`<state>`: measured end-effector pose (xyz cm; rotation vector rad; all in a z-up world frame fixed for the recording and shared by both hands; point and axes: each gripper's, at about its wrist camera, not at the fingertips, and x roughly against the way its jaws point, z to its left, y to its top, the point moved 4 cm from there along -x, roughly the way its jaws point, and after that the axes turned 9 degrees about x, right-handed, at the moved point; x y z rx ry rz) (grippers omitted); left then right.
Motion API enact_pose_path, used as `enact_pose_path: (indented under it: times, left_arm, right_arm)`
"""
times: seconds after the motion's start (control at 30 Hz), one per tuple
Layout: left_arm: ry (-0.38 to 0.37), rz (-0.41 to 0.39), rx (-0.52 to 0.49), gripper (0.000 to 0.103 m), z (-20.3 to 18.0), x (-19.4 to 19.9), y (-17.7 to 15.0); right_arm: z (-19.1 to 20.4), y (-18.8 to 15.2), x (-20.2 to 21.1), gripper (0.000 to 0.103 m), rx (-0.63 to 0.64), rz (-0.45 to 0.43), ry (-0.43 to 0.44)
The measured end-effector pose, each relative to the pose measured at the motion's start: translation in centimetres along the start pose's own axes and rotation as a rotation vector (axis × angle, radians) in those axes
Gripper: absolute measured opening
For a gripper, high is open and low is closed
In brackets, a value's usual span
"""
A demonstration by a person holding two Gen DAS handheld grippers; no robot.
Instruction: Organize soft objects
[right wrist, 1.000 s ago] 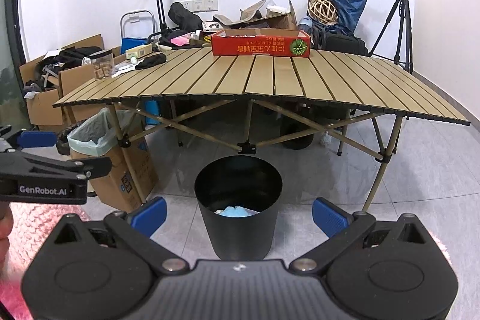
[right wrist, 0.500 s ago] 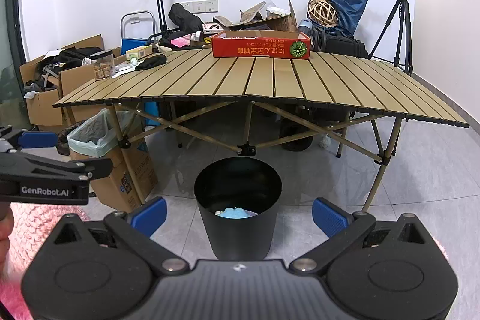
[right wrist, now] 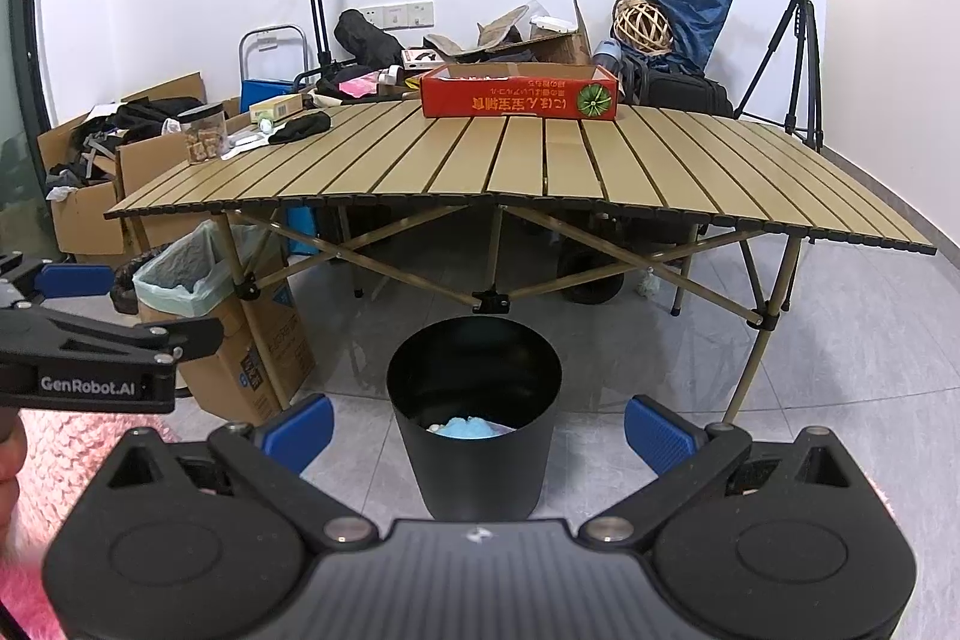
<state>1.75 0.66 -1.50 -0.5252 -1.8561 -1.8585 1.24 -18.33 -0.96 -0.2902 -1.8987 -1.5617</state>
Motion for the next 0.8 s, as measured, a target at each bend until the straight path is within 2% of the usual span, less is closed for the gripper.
enact_pose_path:
  times: [0.8]
  left_arm:
    - [-0.013, -0.01, -0.018, 0.103, -0.41, 0.11, 0.0]
  right_arm:
    - [-0.08, 0.0, -0.2, 0.103, -0.01, 0.006, 0.0]
